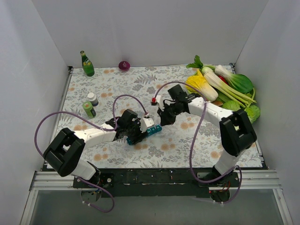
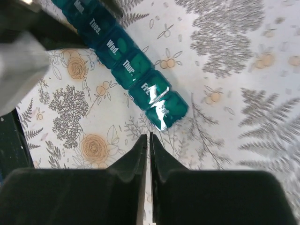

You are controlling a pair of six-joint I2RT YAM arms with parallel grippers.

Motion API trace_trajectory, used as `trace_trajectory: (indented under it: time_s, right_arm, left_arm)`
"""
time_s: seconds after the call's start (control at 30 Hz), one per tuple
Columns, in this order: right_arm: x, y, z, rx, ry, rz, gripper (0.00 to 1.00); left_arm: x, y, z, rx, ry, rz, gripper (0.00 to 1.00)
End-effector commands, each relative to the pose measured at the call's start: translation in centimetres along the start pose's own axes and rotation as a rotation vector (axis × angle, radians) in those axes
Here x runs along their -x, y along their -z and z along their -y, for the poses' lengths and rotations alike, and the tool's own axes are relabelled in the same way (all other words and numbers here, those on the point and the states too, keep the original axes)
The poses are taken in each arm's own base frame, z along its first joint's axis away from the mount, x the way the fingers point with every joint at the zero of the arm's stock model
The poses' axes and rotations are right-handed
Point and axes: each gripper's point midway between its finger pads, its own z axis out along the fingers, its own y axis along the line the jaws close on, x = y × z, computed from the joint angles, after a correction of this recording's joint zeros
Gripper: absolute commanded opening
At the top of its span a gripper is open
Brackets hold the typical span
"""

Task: Sort the pills into containers

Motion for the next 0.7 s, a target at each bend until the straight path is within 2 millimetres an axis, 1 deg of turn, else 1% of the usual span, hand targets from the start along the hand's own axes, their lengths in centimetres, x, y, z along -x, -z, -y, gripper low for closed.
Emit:
trace_trajectory:
  time_s: [0.0,0.03,0.07,0.1,0.13,0.17,0.2,0.23,0.27,0.33,0.37,0.4,0.43,0.47,0.5,0.53,0.57,0.6,0.63,0.67]
  right_arm:
    - [4.0,6.0,0.4,-0.089,0.095,0.146,0.2]
    - [3.8,6.5,0.3,-0.096,0.097,0.152,0.23]
    - [4.2,7.6,0.1,-0.117,0.115,0.174,0.27]
    - [4.0,8.3,0.4,-0.139,0.11,0.183,0.36]
    - [4.0,8.9,0.3,-0.152,0.117,0.192,0.41]
    - [4.2,10.0,-0.1,-0.174,0.133,0.211,0.44]
    - [4.0,10.8,0.1,-0.198,0.131,0.214,0.5]
    - [4.0,11.7,0.1,-0.22,0.134,0.227,0.53]
    - [4.3,13.2,-0.4,-0.251,0.153,0.257,0.56]
    - [4.4,15.8,0.3,-0.343,0.165,0.287,0.67]
    - [5.0,18.0,-0.1,-0.409,0.191,0.328,0.71]
    - [4.7,19.9,0.7,-0.483,0.179,0.347,0.75]
    - [5.4,21.7,0.8,-0.542,0.179,0.4,0.86]
    - [6.1,24.3,-0.1,-0.609,0.198,0.463,0.93]
    - [6.0,26.6,0.6,-0.695,0.163,0.503,0.98]
    - [6.4,28.2,0.3,-0.734,0.091,0.554,0.98]
    - [6.4,29.4,-0.2,-0.754,0.061,0.566,0.98]
    - [6.2,30.9,0.0,-0.788,0.011,0.584,0.98]
    - [7.1,32.8,-0.4,-0.821,-0.013,0.624,0.98]
    - [7.4,33.9,-0.9,-0.836,-0.066,0.672,0.98]
  left_arm:
    - [-1.3,0.6,0.3,0.027,0.07,-0.048,0.74]
    - [-0.6,1.1,0.1,0.043,0.084,-0.015,0.86]
    - [0.1,1.4,0.0,0.051,0.089,0.013,0.95]
    - [0.7,1.7,0.1,0.05,0.092,0.033,0.98]
    - [1.6,2.4,-0.1,0.06,0.103,0.064,0.98]
    - [2.2,2.9,-0.2,0.065,0.107,0.079,0.98]
    - [2.7,3.3,-0.3,0.071,0.115,0.093,0.98]
    - [3.9,4.4,-0.4,0.083,0.115,0.136,0.98]
    - [4.4,5.1,-0.3,0.088,0.133,0.155,0.98]
    - [7.0,7.4,-0.6,0.114,0.156,0.251,0.98]
    - [9.1,9.8,-0.6,0.136,0.188,0.349,0.98]
    - [10.9,11.6,-0.8,0.154,0.203,0.42,0.98]
    - [12.2,13.3,-1.1,0.174,0.231,0.485,0.98]
    - [13.6,15.5,-2.1,0.243,0.291,0.565,0.98]
    - [14.9,18.2,-2.3,0.268,0.408,0.663,0.98]
    - [16.6,21.2,-2.9,0.301,0.463,0.75,0.98]
    - [16.6,22.8,-3.9,0.365,0.535,0.772,0.98]
    - [17.5,24.9,-3.7,0.358,0.594,0.825,0.98]
    - [18.9,27.6,-3.8,0.367,0.611,0.88,0.98]
    - [18.7,28.6,-3.7,0.381,0.643,0.871,0.98]
